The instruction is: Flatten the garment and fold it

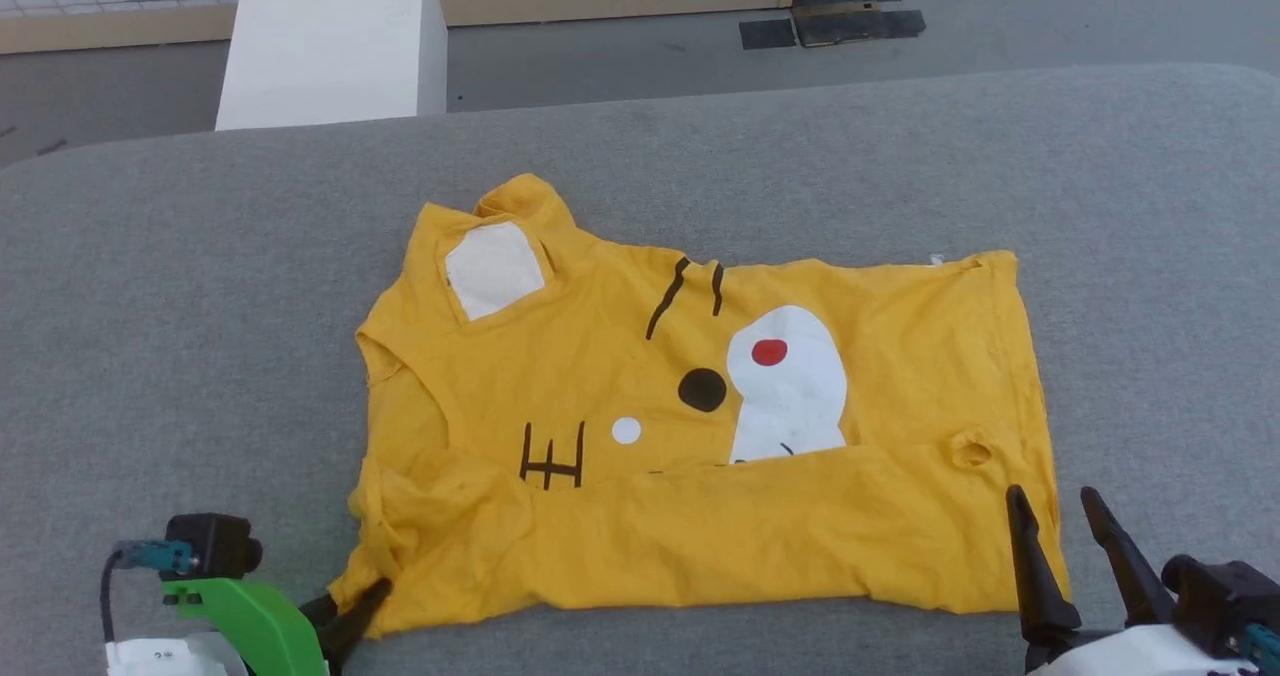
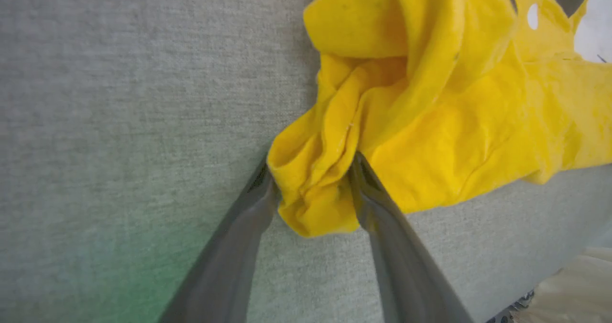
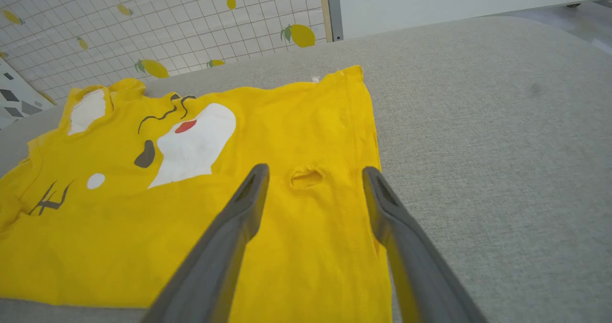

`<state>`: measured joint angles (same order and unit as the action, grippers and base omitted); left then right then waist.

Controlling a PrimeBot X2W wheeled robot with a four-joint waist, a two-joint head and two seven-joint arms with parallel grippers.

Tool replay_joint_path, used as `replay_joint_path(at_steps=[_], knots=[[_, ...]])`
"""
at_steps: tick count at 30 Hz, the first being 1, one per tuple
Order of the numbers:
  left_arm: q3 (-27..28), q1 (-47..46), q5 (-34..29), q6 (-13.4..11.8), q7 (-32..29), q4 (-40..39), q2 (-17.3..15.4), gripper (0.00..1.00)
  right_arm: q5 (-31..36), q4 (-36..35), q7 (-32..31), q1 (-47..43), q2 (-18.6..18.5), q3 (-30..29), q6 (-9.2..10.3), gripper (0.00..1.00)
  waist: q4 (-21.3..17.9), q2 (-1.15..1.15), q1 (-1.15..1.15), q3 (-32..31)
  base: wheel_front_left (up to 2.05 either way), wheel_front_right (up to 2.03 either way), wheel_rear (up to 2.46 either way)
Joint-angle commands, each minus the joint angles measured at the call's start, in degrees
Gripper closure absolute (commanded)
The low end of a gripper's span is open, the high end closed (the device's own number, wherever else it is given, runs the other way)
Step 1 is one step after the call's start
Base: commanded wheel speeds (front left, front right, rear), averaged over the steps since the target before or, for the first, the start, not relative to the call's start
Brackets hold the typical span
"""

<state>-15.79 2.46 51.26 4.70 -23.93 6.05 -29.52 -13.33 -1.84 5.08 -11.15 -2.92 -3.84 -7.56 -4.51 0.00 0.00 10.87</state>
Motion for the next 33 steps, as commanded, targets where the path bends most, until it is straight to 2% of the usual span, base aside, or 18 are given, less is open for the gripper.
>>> replay_joint_path(at_steps=[1, 9, 13, 18, 22, 26, 33], knots=[[-1.73, 0.50, 0.66, 0.49, -0.33, 2.06, 1.58, 1.00, 0.12, 0.01, -0.15, 1.41, 0.04, 0.20, 0.08, 0.00, -0.51, 0.00, 0.00, 0.01, 0.00, 0.00, 0.00], [0.74, 1.69, -0.45, 0.99, 7.18, -0.16, 1.61, 1.00, 3.63, -2.89, -5.35, 4.13, 0.04, 0.15, 0.08, 0.00, -1.61, 0.00, 0.00, -0.09, 0.00, 0.00, 0.00], [0.96, 3.11, -1.44, 0.43, 8.70, -3.78, 1.34, 1.00, 3.63, -4.81, -13.44, 4.90, 0.04, -1.66, 0.08, 0.00, -1.49, 0.00, 0.00, 0.17, 0.00, 0.00, 0.00], [0.20, 3.70, -2.38, -0.10, 8.47, -7.70, 1.04, 1.00, 1.80, -6.15, -28.06, 3.50, 0.04, -5.71, 0.08, 0.00, -0.56, 0.00, 0.00, 0.72, 0.00, 0.00, 0.00], [-0.07, 3.58, -2.43, -0.26, 8.24, -9.26, 1.05, 1.00, 1.10, -7.40, -34.56, 2.31, 0.04, -7.35, 0.08, 0.00, 0.08, 0.00, 0.00, 1.12, 0.00, 0.00, 0.00], [-0.08, 3.64, -2.44, -0.41, 8.15, -9.80, 0.83, 1.00, -1.41, -6.38, -36.67, 1.73, 0.04, -7.70, 0.08, 0.00, 0.52, 0.00, 0.00, 1.33, 0.00, 0.00, 0.00], [0.16, 4.17, -2.12, -0.67, 7.79, -10.16, 0.17, 1.00, -2.31, -2.87, -36.80, 1.44, 0.04, -7.04, 0.08, 0.00, 0.93, 0.00, 0.00, 1.41, 0.00, 0.00, 0.00]])
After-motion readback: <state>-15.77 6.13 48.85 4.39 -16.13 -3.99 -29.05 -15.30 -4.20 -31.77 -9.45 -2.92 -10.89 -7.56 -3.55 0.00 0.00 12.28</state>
